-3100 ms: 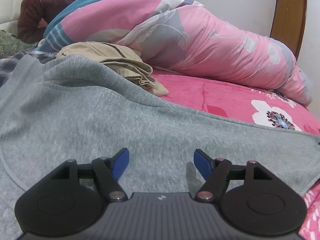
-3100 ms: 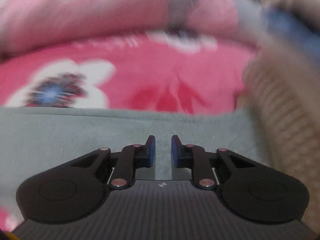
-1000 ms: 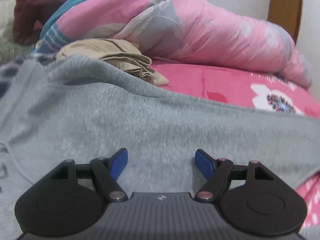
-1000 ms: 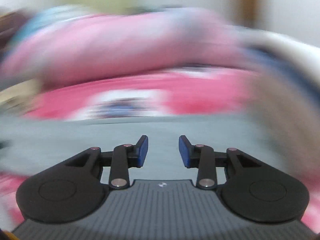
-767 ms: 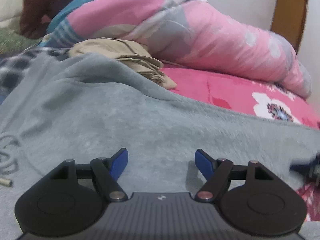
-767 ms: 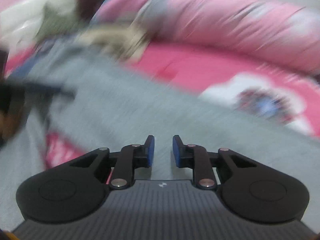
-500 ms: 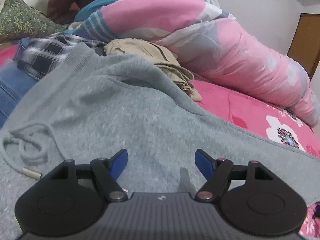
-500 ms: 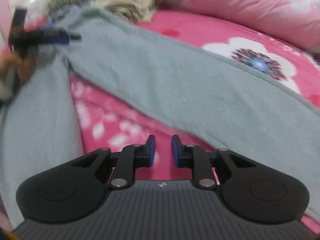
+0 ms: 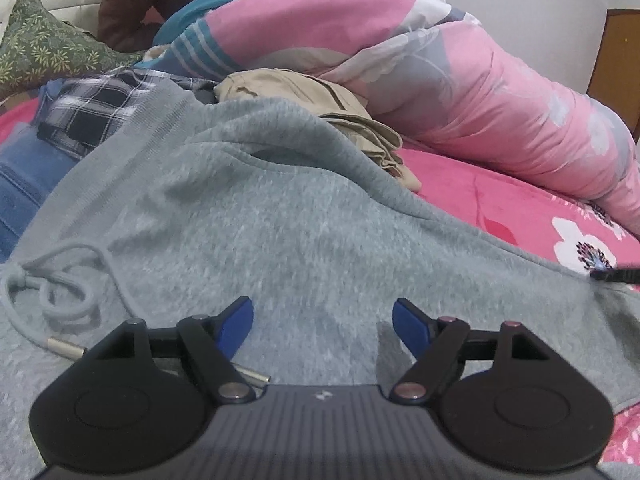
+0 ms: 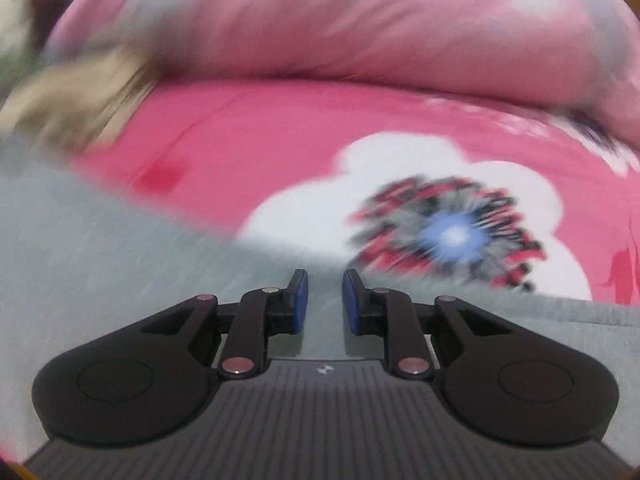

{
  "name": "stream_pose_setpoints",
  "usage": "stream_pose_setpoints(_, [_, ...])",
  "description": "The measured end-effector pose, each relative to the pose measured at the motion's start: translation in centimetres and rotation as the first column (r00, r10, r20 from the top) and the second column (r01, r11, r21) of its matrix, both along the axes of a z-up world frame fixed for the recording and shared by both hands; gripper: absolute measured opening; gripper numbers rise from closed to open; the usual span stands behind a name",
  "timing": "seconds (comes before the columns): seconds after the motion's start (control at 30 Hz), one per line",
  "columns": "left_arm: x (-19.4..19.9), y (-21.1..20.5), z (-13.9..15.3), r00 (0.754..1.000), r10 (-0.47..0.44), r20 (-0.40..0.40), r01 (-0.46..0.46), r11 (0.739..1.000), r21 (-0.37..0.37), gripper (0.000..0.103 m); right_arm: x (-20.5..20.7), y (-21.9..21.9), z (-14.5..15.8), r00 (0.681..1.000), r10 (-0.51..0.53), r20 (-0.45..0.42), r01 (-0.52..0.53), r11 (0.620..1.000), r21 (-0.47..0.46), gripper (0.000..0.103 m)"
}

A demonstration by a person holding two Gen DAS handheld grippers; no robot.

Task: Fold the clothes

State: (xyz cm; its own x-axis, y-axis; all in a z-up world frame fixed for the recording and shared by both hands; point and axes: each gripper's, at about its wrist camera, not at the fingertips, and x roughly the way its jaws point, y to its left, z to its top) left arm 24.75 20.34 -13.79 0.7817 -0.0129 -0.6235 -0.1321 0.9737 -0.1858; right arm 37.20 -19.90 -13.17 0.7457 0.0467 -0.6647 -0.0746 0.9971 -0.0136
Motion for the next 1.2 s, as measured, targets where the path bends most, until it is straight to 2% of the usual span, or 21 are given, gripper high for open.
stream_pose_setpoints(0.07, [0.1,-0.1,0.0,1.000,-0.005,0.001,0.005,1.000,0.004,0.082,0.2,-2.3,0.9,0.987,-0.163,0.012,0.163,0.986,-0.028,0.022])
stream_pose_setpoints(0.1, [0.2,-0.1,0.0,1.000,-0.006,0.002,0.006,1.000,0.003,0.082,-0.3,-3.6,1.5,0.981,-0.192,0.010,0.192,0.981,0.012,0.022])
stream_pose_setpoints(0.17, [0.1,-0.3,0.1,1.000,-0.010,0.009,0.009,1.000,0.015,0.082,-3.4,-6.3,3.5,0.977,-0.214,0.004,0.212,0.967,0.144,0.022])
stream_pose_setpoints(0.23, [-0.4,-0.6,0.5,0.999,-0.027,0.037,0.026,0.999,0.022,0.082,-7.7,-7.5,5.6,0.979,-0.203,0.031,0.192,0.957,0.218,0.022])
stream_pose_setpoints(0.3, [-0.9,-1.0,1.0,0.996,-0.049,0.072,0.047,0.999,0.024,0.082,-12.4,-8.5,7.9,0.977,-0.202,0.070,0.178,0.951,0.253,0.024])
stream_pose_setpoints(0.37, [-1.5,-1.4,1.5,0.992,-0.071,0.106,0.069,0.997,0.028,0.082,-19.4,-10.7,10.5,0.964,-0.223,0.148,0.176,0.944,0.279,0.029])
stream_pose_setpoints(0.43, [-2.7,-1.5,2.7,0.985,-0.093,0.145,0.093,0.996,0.006,0.082,-25.9,-12.7,12.7,0.941,-0.249,0.228,0.178,0.940,0.290,0.039])
stream_pose_setpoints(0.57, [-7.5,-0.9,6.9,0.973,-0.108,0.203,0.117,0.993,-0.033,0.082,-37.4,-16.2,15.9,0.881,-0.308,0.361,0.223,0.940,0.257,0.049])
stream_pose_setpoints(0.63, [-10.3,0.6,8.8,0.968,-0.108,0.228,0.133,0.987,-0.095,0.084,-41.3,-17.4,16.7,0.851,-0.349,0.391,0.256,0.928,0.272,0.056])
stream_pose_setpoints(0.7, [-13.3,2.6,10.4,0.967,-0.076,0.242,0.118,0.980,-0.163,0.086,-44.0,-18.3,17.1,0.823,-0.389,0.414,0.264,0.907,0.327,0.057])
stream_pose_setpoints(0.77, [-16.4,4.4,10.8,0.973,-0.023,0.228,0.069,0.979,-0.194,0.087,-45.8,-18.9,16.6,0.806,-0.395,0.440,0.224,0.893,0.391,0.057])
stream_pose_setpoints(0.83, [-19.3,5.7,9.8,0.984,0.034,0.178,0.002,0.981,-0.196,0.087,-46.6,-18.9,15.7,0.819,-0.359,0.447,0.151,0.887,0.436,0.058])
stream_pose_setpoints(0.93, [-23.5,7.4,8.1,0.988,0.113,0.103,-0.091,0.976,-0.199,0.087,-46.8,-18.2,13.9,0.849,-0.298,0.436,0.077,0.886,0.457,0.058])
stream_pose_setpoints(1.07, [-27.2,7.3,4.0,0.987,0.159,0.018,-0.150,0.958,-0.244,0.085,-46.8,-16.7,12.1,0.896,-0.207,0.393,-0.007,0.878,0.478,0.058])
stream_pose_setpoints(1.13, [-27.9,6.9,2.2,0.986,0.165,0.002,-0.158,0.950,-0.270,0.081,-47.0,-15.7,11.6,0.916,-0.130,0.380,-0.067,0.883,0.465,0.058])
stream_pose_setpoints(1.2, [-28.0,6.4,1.4,0.982,0.189,0.027,-0.175,0.950,-0.259,0.079,-47.2,-14.4,11.2,0.924,-0.063,0.376,-0.120,0.889,0.442,0.058])
